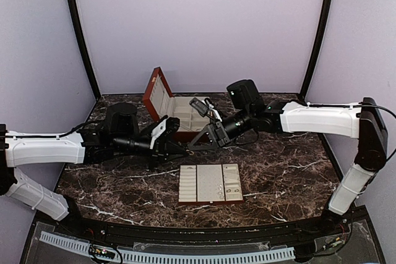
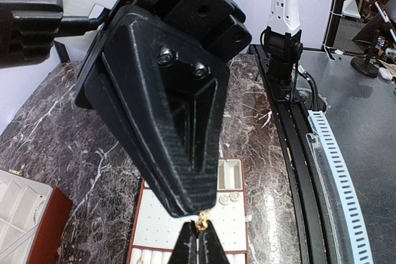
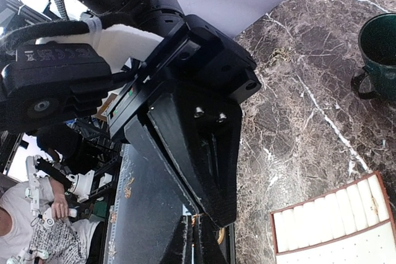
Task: Organize the mixed jewelry
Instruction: Pass from the right arm to the left
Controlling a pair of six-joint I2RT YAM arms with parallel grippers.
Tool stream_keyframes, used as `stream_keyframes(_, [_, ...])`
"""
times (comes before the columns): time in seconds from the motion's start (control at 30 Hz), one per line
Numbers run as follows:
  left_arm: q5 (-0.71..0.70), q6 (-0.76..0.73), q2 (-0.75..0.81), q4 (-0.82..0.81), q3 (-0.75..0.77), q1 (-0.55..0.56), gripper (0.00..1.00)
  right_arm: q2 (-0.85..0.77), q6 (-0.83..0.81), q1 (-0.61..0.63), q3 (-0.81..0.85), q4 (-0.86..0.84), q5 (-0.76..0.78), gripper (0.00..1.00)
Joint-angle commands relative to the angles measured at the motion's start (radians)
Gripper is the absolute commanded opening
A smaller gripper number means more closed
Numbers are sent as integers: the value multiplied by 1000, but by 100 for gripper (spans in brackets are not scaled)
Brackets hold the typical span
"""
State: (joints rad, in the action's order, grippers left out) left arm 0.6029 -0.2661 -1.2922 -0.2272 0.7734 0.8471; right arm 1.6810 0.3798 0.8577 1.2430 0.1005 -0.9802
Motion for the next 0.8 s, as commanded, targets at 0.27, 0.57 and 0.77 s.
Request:
stream_keyframes(0.27, [-80,332,-88,68,75,-6,0,-118,-75,-37,-50,13,258,33])
stream_keyframes(0.57, [-10,451,-95,42,78,-24,0,-131,-239,17,-36,154,440,34])
stream_keyframes(0.77, [37,477,-101,47,87,-25,0,-94,-277,68,-3,186,451,32])
